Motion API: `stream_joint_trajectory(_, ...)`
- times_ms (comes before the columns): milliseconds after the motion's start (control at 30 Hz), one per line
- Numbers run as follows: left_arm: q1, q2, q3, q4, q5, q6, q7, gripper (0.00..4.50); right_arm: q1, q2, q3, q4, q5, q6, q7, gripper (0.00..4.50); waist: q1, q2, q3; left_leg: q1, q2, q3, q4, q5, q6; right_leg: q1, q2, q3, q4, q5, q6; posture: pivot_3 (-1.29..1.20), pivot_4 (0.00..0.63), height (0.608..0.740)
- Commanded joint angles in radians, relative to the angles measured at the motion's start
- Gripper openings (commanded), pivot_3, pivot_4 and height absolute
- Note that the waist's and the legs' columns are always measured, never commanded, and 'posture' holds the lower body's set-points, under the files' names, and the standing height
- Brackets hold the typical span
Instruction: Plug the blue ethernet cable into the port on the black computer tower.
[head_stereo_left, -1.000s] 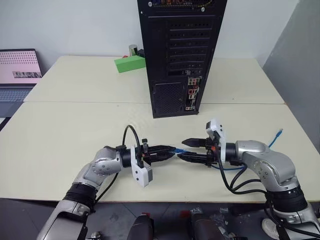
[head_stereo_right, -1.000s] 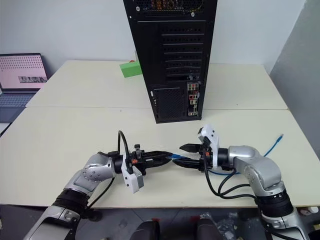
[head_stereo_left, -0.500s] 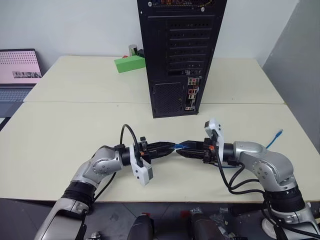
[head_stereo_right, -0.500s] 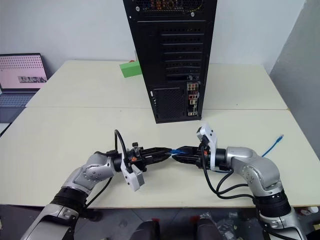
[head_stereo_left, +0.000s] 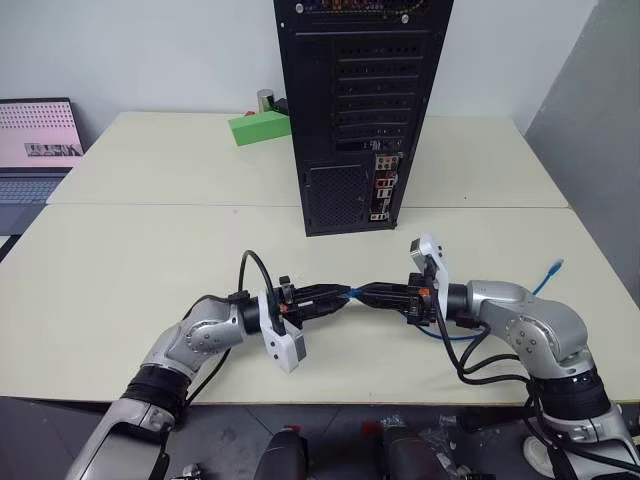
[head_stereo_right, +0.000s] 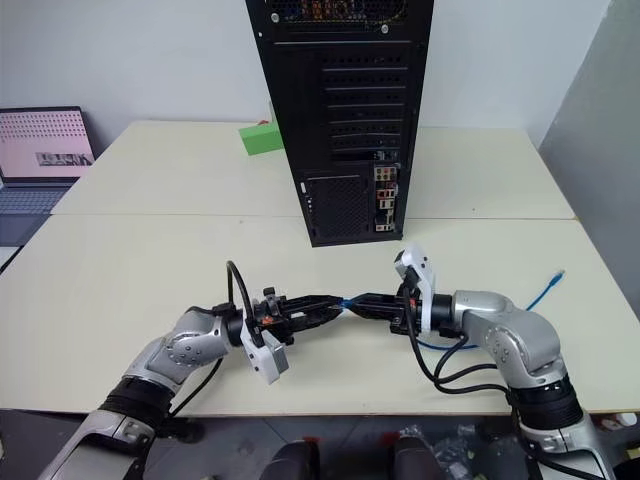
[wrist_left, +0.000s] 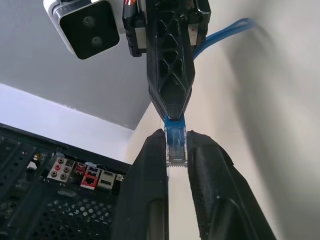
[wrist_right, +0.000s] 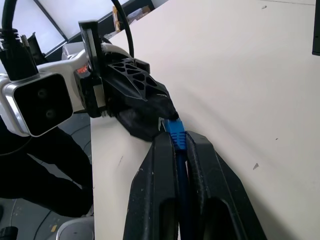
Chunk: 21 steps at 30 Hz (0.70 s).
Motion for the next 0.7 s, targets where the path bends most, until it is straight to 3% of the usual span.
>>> stream_joint_trajectory(33,0.025,0.014,-0.011,-0.052,-0.117,0.109,-0.044,1.74,-0.026,-0.014,-0.018,-0.027,0.015,-0.015,0.008,0.0,0.0,0.0,0.0,0.0,0.0,0.0,0.0,0.0,0.0,0.0,0.0,0.0,0.0,0.0,0.0,0.0,0.15,0.74)
stream_joint_trajectory(267,0.095,0.02,0.036,-0.201,-0.345,0.429,-0.136,3.15,0.008,-0.046,-0.071,-0.06,0.003,-0.033,-0.044,0.0,0.0,0.0,0.0,0.0,0.0,0.0,0.0,0.0,0.0,0.0,0.0,0.0,0.0,0.0,0.0,0.0,0.15,0.74)
stream_joint_trajectory(467,0.15,0.016,0.088,-0.4,-0.494,0.802,-0.144,4.4,0.028,-0.03,-0.151,-0.115,-0.092,-0.098,-0.24,0.0,0.0,0.0,0.0,0.0,0.0,0.0,0.0,0.0,0.0,0.0,0.0,0.0,0.0,0.0,0.0,0.0,0.15,0.74)
stream_joint_trajectory(533,0.15,-0.004,0.104,-0.471,-0.528,0.957,-0.109,4.46,0.022,0.004,-0.135,-0.164,-0.136,-0.099,-0.333,0.0,-0.001,0.0,0.0,0.0,0.0,0.0,0.0,0.0,0.0,0.0,0.0,0.0,0.0,-0.001,0.001,0.0,0.15,0.74)
stream_joint_trajectory(700,0.115,-0.078,0.143,-0.56,-0.553,1.217,-0.005,4.46,-0.023,0.207,-0.083,-0.209,-0.267,-0.074,-0.645,0.0,-0.004,0.0,0.0,0.0,0.001,0.0,0.0,0.0,0.0,-0.001,0.001,0.0,0.0,-0.001,0.001,0.0,0.15,0.74)
